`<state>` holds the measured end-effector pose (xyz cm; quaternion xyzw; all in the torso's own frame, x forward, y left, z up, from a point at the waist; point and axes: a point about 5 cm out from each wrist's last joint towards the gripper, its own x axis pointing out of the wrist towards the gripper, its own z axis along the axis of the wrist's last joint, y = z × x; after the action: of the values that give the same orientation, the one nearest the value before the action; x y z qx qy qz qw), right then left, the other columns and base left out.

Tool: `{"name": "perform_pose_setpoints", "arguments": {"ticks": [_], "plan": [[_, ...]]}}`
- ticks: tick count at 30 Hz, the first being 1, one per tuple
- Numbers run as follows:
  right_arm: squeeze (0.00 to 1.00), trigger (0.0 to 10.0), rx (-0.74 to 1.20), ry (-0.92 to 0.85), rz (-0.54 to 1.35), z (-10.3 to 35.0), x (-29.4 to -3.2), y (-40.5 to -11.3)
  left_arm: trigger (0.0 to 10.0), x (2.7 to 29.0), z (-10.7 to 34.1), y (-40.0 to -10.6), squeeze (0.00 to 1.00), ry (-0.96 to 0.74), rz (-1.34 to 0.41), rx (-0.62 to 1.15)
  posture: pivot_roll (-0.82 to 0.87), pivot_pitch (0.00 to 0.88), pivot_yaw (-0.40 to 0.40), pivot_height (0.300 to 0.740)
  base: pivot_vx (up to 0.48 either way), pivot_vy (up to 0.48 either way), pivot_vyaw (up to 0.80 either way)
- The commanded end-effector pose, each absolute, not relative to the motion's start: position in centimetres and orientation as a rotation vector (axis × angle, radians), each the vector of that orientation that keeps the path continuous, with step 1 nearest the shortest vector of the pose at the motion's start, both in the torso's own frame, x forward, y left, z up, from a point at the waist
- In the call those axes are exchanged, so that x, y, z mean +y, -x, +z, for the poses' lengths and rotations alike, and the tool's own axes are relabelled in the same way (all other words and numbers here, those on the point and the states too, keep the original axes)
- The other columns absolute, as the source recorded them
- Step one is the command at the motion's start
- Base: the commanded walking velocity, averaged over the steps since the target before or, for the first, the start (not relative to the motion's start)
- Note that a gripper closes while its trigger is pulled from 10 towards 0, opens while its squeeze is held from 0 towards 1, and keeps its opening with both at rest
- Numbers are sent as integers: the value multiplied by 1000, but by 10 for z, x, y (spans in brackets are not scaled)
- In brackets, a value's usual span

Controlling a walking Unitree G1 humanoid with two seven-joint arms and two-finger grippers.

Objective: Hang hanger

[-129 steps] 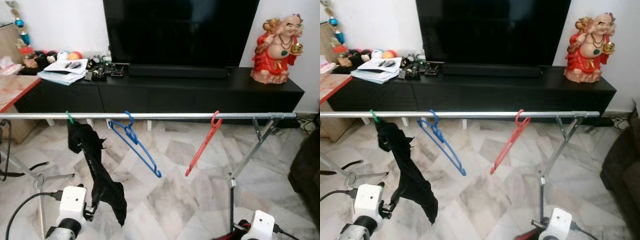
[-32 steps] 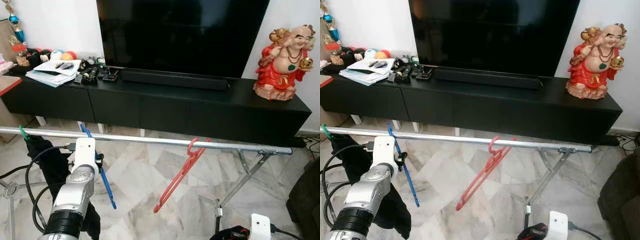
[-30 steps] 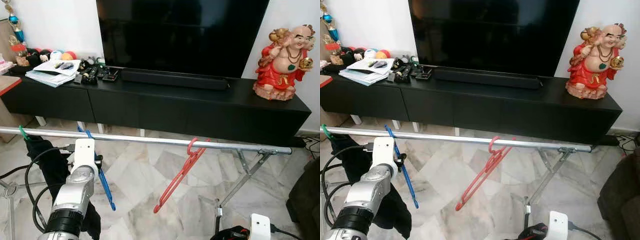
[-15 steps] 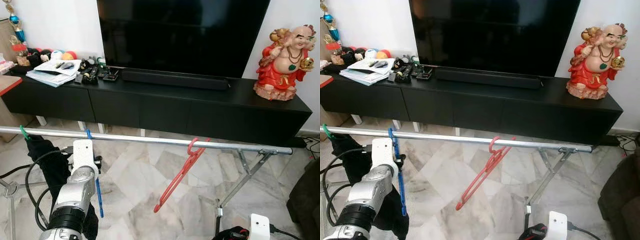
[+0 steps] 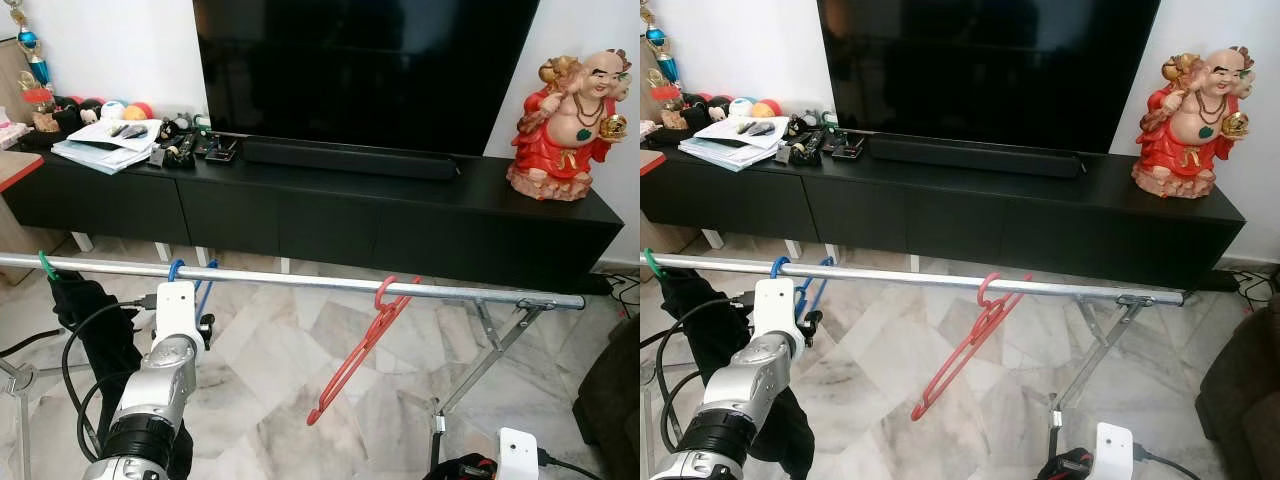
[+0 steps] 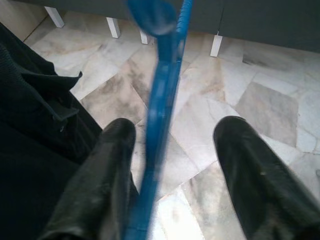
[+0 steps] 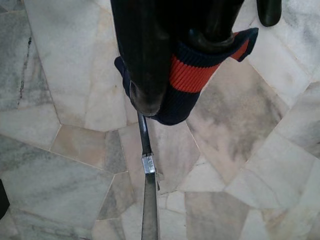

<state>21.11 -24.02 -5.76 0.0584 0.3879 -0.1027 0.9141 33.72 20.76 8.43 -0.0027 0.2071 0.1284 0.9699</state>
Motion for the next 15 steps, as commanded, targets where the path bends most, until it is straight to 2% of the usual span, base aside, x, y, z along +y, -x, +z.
{"name": "perform_pose_setpoints", "arguments": {"ticks": [1,15], "plan": [[0,10000,783,-108,-206,-55,-242,-215,0,207,87,-341,0,13,251,408,160,0,-51,740,0,0,0],[0,10000,790,-104,-201,-55,-242,-214,0,210,84,-341,0,18,261,410,164,0,-52,740,0,0,0]]}}
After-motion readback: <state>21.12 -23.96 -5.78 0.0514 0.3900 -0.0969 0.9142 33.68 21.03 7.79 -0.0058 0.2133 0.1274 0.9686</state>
